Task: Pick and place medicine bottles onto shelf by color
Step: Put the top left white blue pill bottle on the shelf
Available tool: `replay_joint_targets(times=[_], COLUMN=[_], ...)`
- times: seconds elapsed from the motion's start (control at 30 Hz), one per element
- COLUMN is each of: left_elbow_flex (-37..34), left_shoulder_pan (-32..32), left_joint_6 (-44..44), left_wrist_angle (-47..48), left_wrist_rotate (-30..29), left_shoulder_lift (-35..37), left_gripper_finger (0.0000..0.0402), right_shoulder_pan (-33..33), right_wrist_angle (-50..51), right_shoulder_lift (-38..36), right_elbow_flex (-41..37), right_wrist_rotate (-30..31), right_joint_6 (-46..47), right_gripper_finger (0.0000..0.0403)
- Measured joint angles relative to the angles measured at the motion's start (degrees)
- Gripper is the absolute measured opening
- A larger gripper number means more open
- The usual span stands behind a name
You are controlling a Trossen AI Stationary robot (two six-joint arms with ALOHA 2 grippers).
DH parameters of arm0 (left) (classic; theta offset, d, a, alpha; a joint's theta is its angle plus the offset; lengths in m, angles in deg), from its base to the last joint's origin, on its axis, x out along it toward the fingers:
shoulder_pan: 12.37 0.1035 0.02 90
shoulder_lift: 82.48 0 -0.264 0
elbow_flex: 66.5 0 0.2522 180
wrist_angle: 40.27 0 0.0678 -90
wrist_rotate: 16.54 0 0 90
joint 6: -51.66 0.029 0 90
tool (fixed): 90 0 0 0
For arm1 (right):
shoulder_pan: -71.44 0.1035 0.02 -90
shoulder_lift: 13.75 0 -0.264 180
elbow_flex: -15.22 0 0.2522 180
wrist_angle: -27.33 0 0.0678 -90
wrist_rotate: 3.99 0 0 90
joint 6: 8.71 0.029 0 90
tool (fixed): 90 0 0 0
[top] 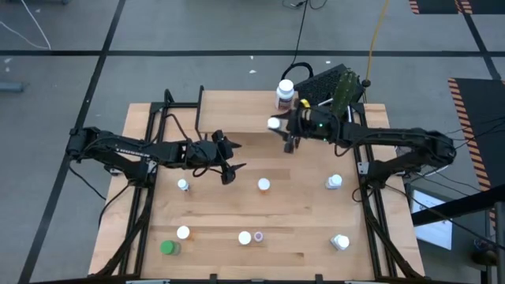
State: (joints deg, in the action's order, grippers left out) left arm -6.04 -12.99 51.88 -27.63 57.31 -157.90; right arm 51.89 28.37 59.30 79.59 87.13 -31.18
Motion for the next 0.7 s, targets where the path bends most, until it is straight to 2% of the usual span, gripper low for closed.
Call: replay_joint_targets(times=[0.2, 0.4, 0.57, 0.7], left_elbow_flex=[0.0, 0.0, 0.0, 0.0], left_shoulder_pan=[0.0, 0.0, 0.0, 0.0], left_joint_6=[0.04, 2.2, 2.23, 2.02], left_wrist_angle=[-2.73, -3.44, -3.24, -1.62], left_wrist_rotate=[0.1, 1.29, 1.33, 1.36], left_shoulder_lift=[0.0, 0.0, 0.0, 0.0], left_gripper_finger=[0.033, 0.033, 0.0331, 0.0331], right_shoulder_pan=[-9.68, -16.22, -18.2, -18.43], right_wrist_angle=[-1.63, -2.82, -2.16, -2.06], right_shoulder_lift=[0.71, 1.96, 2.81, 2.79], right_elbow_flex=[-2.32, -2.32, -2.32, -2.32], right_wrist_rotate=[-10.2, -20.28, -20.95, -20.85], right_joint_6=[3.09, 6.98, 7.99, 8.23], right_gripper_finger=[0.0175, 0.0175, 0.0179, 0.0201])
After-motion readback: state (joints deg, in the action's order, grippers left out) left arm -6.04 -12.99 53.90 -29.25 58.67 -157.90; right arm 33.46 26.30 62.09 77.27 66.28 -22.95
